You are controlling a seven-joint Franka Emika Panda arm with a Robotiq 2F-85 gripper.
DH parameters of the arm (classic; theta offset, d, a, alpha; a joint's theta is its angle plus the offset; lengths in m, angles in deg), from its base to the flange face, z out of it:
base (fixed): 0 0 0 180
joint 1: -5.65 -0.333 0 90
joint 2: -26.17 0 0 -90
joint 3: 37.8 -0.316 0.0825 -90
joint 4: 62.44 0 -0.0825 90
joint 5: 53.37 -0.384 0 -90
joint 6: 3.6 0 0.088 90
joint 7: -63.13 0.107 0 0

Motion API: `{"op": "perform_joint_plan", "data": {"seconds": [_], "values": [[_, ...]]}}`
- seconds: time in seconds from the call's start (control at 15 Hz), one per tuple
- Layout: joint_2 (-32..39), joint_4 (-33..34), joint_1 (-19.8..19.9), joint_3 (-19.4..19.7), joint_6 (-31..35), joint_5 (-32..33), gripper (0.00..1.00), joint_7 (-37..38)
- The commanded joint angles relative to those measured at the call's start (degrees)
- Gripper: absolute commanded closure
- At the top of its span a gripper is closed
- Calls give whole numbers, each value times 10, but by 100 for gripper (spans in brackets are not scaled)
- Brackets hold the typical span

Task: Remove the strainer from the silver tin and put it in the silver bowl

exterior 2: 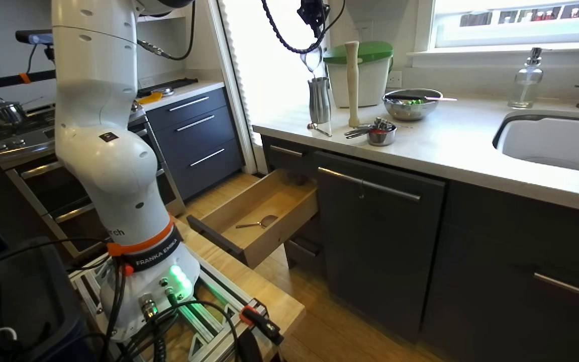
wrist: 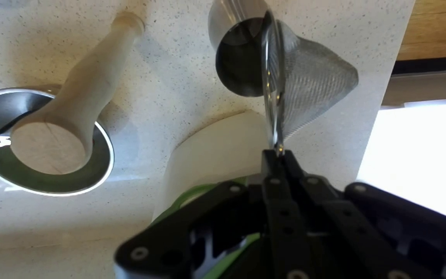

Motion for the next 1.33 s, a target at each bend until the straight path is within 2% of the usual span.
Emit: {"op": "perform_joint_plan", "data": {"seconds": [0.0,0.87,1.27], "values": [[-5,25,-1,5,-48,11,99,6],[-1,97,-1,4,-57,3,99,20],[-23,98,1,-2,-41,-3,99,-12]]}}
